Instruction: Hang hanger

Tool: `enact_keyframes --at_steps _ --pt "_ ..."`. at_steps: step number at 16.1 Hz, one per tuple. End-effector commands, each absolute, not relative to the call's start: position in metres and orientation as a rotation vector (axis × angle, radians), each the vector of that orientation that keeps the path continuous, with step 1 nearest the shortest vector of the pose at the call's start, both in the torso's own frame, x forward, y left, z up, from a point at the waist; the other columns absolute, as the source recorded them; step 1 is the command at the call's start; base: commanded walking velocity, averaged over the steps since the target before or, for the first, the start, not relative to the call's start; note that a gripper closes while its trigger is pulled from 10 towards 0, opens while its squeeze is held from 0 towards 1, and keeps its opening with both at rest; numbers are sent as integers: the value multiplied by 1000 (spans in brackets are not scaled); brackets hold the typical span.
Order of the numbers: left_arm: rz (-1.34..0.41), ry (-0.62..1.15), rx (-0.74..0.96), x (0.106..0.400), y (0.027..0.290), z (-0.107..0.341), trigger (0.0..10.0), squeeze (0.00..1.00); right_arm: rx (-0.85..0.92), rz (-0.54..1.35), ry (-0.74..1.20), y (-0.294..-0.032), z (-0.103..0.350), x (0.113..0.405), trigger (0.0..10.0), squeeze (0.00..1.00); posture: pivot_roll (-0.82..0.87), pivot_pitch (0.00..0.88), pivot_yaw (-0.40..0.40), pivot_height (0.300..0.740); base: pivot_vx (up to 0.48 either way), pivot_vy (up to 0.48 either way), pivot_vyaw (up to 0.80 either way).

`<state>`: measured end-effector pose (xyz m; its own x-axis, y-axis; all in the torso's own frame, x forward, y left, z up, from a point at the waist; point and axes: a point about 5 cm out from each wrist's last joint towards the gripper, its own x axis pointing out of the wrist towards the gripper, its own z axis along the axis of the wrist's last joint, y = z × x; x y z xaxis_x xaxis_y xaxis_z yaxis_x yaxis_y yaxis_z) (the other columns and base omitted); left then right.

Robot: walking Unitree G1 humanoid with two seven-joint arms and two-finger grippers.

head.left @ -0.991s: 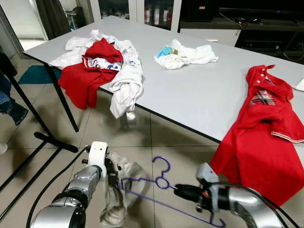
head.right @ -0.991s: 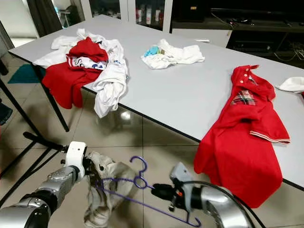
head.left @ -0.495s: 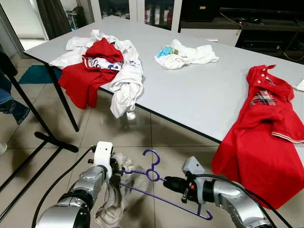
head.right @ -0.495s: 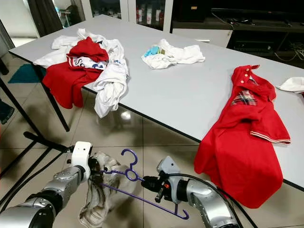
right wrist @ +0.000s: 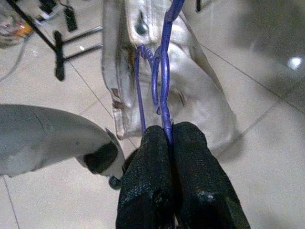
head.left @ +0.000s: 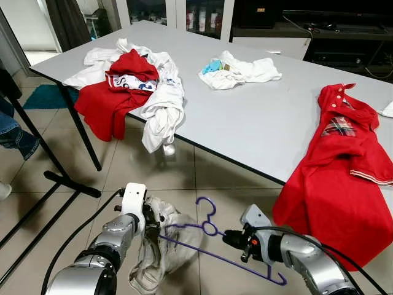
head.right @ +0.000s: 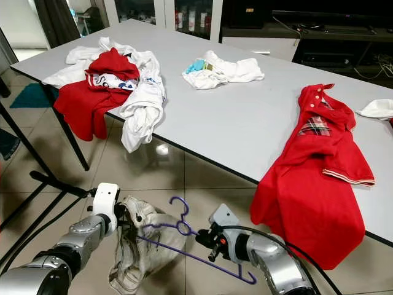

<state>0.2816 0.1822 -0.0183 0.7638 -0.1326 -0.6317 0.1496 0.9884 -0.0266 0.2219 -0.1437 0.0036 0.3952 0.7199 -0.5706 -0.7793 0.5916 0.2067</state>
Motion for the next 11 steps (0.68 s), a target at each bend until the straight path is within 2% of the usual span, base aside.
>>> enact_keyframes --at_steps 1,6,11 --pt "-144 621 40 293 185 -6 10000 0 -116 919 663 -147 7 228 10000 0 -125 0 40 740 0 0 0" --pt "-155 607 28 297 175 -4 10000 0 25 949 551 -114 30 243 10000 0 -126 0 45 740 0 0 0" --pt "-140 608 30 296 179 -4 10000 0 28 955 533 -113 38 247 10000 0 -123 0 40 740 0 0 0"
